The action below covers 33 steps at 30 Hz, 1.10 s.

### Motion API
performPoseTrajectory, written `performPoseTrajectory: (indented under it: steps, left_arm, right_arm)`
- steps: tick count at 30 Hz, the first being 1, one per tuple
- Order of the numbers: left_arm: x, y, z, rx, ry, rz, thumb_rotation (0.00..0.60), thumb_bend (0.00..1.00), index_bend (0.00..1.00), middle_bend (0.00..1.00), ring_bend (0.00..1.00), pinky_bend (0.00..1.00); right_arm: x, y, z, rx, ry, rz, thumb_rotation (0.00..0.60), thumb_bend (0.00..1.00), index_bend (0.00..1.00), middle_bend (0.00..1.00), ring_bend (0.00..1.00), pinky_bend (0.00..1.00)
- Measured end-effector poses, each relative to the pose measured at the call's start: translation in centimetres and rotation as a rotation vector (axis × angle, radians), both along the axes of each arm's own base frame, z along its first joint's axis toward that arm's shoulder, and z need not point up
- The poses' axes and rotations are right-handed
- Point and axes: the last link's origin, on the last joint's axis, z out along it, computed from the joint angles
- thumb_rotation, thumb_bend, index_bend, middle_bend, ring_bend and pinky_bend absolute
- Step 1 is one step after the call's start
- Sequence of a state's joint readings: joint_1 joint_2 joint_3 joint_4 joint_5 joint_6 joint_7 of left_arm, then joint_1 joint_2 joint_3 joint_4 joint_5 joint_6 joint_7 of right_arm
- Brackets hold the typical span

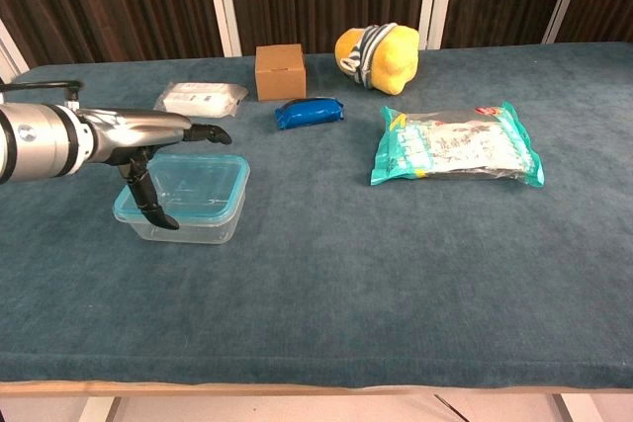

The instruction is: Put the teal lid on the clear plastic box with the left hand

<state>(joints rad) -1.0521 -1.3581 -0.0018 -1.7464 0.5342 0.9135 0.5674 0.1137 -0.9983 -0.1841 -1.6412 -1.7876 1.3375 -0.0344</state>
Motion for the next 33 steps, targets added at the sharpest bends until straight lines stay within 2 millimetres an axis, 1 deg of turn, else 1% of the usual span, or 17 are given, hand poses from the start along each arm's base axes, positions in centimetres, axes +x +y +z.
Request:
performPoseTrajectory:
  steps: [3, 8, 9, 11, 12, 13, 14, 15, 16, 18, 20, 23, 25, 30, 33]
  left_arm:
    - [-0.1, -0.5, 0.4, -0.002, 0.011, -0.006, 0.600, 0.14, 0.00, 0.00, 0.00, 0.00]
    - [-0.3, -1.5, 1.7, 0.010, 0.027, -0.026, 0.600, 0.20, 0.00, 0.00, 0.00, 0.00]
    - [-0.3, -1.6, 1.8, 0.012, 0.028, -0.028, 0.600, 0.23, 0.00, 0.01, 0.00, 0.00]
    - [-0.3, -1.8, 2.2, 0.015, 0.027, -0.032, 0.600, 0.29, 0.00, 0.06, 0.00, 0.00]
    - [-0.3, -2.0, 2.3, 0.017, 0.024, -0.038, 0.600, 0.31, 0.00, 0.09, 0.00, 0.00]
    - [-0.2, -2.3, 2.5, 0.020, 0.016, -0.050, 0.600, 0.36, 0.00, 0.15, 0.01, 0.00]
    - [-0.1, -2.6, 2.6, 0.025, 0.007, -0.062, 0.600, 0.39, 0.00, 0.17, 0.01, 0.00]
    - [0.0, -2.8, 2.7, 0.031, -0.004, -0.077, 0.600, 0.46, 0.00, 0.22, 0.03, 0.00]
    - [0.1, -3.1, 2.9, 0.041, -0.023, -0.099, 0.600, 0.50, 0.00, 0.25, 0.04, 0.00]
    - [0.2, -3.6, 3.0, 0.056, -0.059, -0.135, 0.600, 0.55, 0.00, 0.29, 0.06, 0.00]
    - [0.3, -4.3, 2.9, 0.066, -0.110, -0.170, 0.600, 0.56, 0.00, 0.29, 0.07, 0.00]
    - [0.1, -5.1, 2.5, 0.072, -0.178, -0.196, 0.600, 0.57, 0.00, 0.25, 0.04, 0.00]
    - [-0.2, -5.3, 1.9, 0.074, -0.212, -0.193, 0.600, 0.61, 0.00, 0.22, 0.02, 0.00]
    - [0.2, -4.6, 0.5, 0.059, -0.255, -0.176, 0.600, 0.67, 0.00, 0.20, 0.00, 0.00]
    - [0.3, -4.2, -0.1, 0.046, -0.250, -0.157, 0.600, 0.68, 0.00, 0.20, 0.00, 0.00]
  right_arm:
    - [0.0, 0.0, -0.1, 0.003, 0.003, 0.000, 0.600, 0.03, 0.00, 0.00, 0.00, 0.00]
    - [0.0, 0.1, -0.1, 0.004, 0.003, 0.002, 0.600, 0.03, 0.00, 0.00, 0.00, 0.00]
    - [0.0, 0.1, -0.1, 0.004, 0.003, 0.003, 0.600, 0.03, 0.00, 0.00, 0.00, 0.00]
    - [0.1, 0.1, -0.1, 0.004, 0.003, 0.003, 0.600, 0.03, 0.00, 0.00, 0.00, 0.00]
    - [0.1, 0.2, -0.1, 0.003, 0.002, 0.004, 0.600, 0.03, 0.00, 0.00, 0.00, 0.00]
    - [0.1, 0.2, -0.1, 0.004, 0.002, 0.004, 0.600, 0.03, 0.00, 0.00, 0.00, 0.00]
    - [0.1, 0.2, -0.1, 0.004, 0.002, 0.005, 0.600, 0.03, 0.00, 0.00, 0.00, 0.00]
    - [0.1, 0.3, -0.1, 0.006, 0.003, 0.006, 0.600, 0.03, 0.00, 0.00, 0.00, 0.00]
    - [0.1, 0.3, -0.2, 0.008, 0.004, 0.007, 0.600, 0.03, 0.00, 0.00, 0.00, 0.00]
    - [0.1, 0.3, -0.2, 0.008, 0.005, 0.008, 0.600, 0.03, 0.00, 0.00, 0.00, 0.00]
    - [0.1, 0.4, -0.2, 0.007, 0.004, 0.008, 0.600, 0.03, 0.00, 0.00, 0.00, 0.00]
    - [0.1, 0.3, -0.2, 0.007, 0.003, 0.009, 0.600, 0.03, 0.00, 0.00, 0.00, 0.00]
    - [0.2, 0.4, -0.3, 0.010, 0.004, 0.009, 0.600, 0.03, 0.00, 0.00, 0.00, 0.00]
    - [0.2, 0.3, -0.3, 0.011, 0.004, 0.008, 0.600, 0.03, 0.00, 0.00, 0.00, 0.00]
    - [0.1, 0.3, -0.1, 0.009, 0.000, 0.006, 0.600, 0.03, 0.00, 0.00, 0.00, 0.00]
